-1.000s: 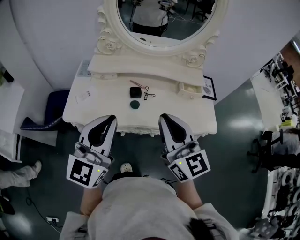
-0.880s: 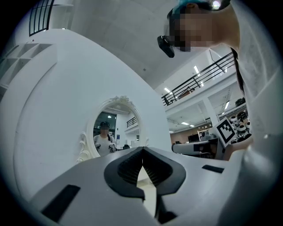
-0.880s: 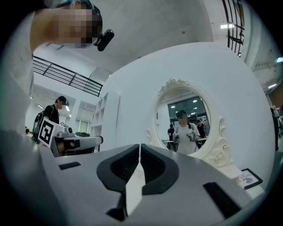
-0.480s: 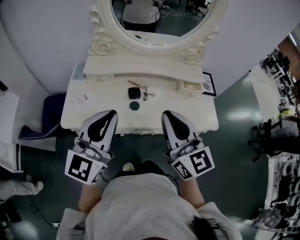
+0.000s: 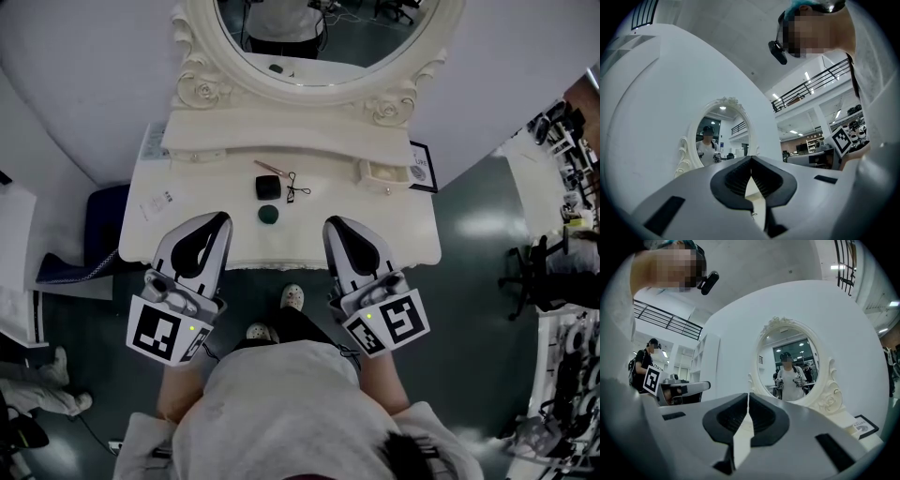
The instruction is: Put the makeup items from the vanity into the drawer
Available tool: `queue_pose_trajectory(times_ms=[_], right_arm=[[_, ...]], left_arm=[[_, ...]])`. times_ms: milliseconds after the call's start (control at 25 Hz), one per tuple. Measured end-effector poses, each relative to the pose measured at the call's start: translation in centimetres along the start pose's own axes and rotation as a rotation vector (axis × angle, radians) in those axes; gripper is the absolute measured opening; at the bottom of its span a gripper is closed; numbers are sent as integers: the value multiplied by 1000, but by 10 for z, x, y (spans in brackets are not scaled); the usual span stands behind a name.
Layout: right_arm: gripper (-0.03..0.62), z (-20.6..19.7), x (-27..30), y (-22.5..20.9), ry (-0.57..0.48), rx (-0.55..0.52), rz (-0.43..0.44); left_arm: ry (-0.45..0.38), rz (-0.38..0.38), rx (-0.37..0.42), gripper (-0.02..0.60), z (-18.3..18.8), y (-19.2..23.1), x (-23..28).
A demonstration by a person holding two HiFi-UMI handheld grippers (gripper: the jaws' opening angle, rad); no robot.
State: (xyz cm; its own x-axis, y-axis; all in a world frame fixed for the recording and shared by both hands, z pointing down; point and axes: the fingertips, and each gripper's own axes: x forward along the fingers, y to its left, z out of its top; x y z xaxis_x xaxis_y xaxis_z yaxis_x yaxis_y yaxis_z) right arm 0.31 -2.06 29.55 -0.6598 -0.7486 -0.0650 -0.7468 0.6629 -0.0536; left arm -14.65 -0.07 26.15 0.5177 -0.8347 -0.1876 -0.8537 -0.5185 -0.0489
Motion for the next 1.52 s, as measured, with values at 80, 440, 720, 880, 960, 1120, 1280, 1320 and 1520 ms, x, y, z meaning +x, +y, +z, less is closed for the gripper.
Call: queue_pose_trajectory(times_ms=[80, 440, 720, 880, 960, 1120, 1280, 1320, 1520], right_arm=[[25, 0, 7, -6, 3, 2, 10], [25, -12, 43, -37, 49, 12, 63], [25, -36, 75, -58, 146, 16, 95], [25, -61, 90, -70, 232, 36, 96], [25, -75, 96, -75, 278, 49, 99], [25, -105, 104, -83, 365, 73, 109], [25, -133, 108, -90, 451, 101, 114], [25, -140, 108, -92, 472, 112, 114], [25, -177, 109, -99, 570, 163, 112]], left_arm=[[0, 9, 5, 15, 0, 3, 7], [-4, 65, 14, 15, -7, 22, 39], [4, 118, 13, 15, -15, 37, 54], [14, 151, 10, 15, -21, 45, 58], [20, 166, 6, 15, -25, 48, 61], [35, 191, 1, 15, -33, 52, 64], [48, 211, -15, 15, -39, 54, 68], [51, 215, -17, 15, -40, 54, 69], [64, 239, -22, 15, -47, 58, 72]])
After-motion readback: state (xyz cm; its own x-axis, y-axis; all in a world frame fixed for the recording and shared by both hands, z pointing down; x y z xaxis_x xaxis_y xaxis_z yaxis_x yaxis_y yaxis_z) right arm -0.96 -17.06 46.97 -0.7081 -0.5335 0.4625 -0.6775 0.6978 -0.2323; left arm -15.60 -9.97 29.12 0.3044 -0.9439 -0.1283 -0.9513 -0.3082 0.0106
